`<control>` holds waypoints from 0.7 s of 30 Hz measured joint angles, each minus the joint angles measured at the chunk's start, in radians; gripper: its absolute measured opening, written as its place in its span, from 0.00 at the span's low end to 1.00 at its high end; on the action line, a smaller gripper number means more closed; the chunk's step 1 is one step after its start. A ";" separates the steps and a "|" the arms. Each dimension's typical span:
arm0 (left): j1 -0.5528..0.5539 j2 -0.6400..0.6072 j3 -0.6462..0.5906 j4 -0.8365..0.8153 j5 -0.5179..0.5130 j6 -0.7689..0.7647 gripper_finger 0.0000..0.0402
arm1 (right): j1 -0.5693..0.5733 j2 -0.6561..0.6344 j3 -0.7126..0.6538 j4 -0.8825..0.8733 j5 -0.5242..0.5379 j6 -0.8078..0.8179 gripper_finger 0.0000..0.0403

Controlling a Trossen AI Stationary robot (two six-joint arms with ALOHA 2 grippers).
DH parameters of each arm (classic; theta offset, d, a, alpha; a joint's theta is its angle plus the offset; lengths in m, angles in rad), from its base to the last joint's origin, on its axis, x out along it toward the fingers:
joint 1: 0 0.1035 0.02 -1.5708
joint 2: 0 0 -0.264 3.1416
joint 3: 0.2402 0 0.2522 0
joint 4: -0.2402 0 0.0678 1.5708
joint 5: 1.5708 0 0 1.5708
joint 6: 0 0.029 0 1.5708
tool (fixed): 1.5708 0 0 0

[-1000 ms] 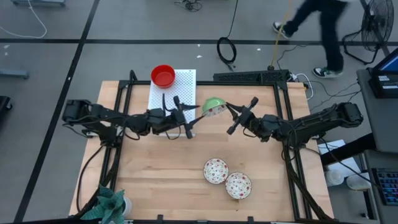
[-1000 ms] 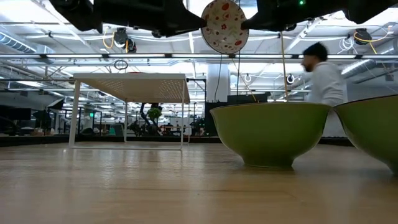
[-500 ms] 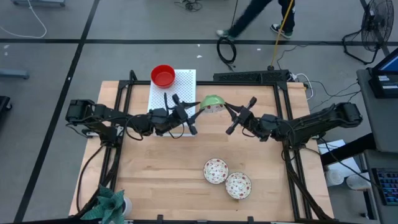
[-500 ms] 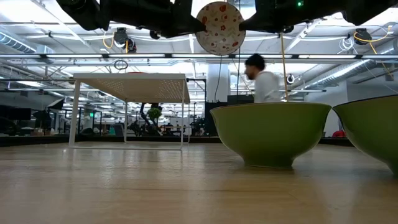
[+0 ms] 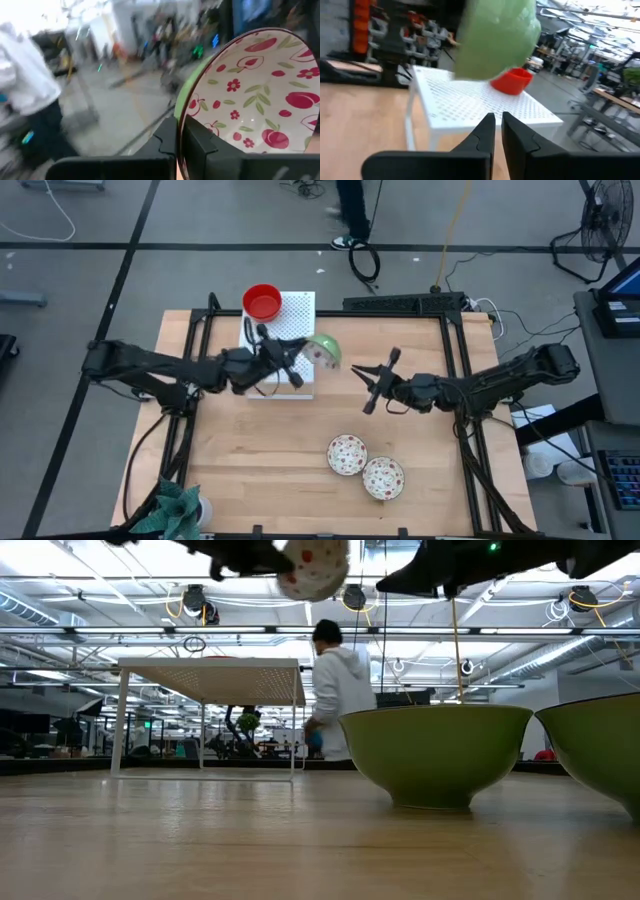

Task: Pick & Place Mini bowls
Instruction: Put the right white patterned bowl on the shelf

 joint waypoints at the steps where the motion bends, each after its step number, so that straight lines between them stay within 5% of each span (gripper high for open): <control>1: 0.002 -0.039 0.018 -0.106 -0.019 -0.028 0.03 | 0.005 -0.001 0.000 -0.001 -0.003 0.007 0.06; 6: 0.039 -0.151 0.217 -0.662 -0.005 -0.198 0.03 | 0.019 0.000 0.000 -0.025 -0.001 0.031 0.05; 11: 0.182 -0.133 0.492 -1.199 0.243 -0.460 0.03 | 0.039 0.000 0.000 -0.067 -0.003 0.044 0.04; 17: 0.348 -0.061 0.636 -1.456 0.711 -0.502 0.03 | 0.059 0.000 0.000 -0.077 -0.003 0.058 0.04; 21: 0.406 -0.011 0.630 -1.564 0.694 -0.576 0.03 | 0.058 0.000 0.000 -0.070 -0.003 0.053 0.04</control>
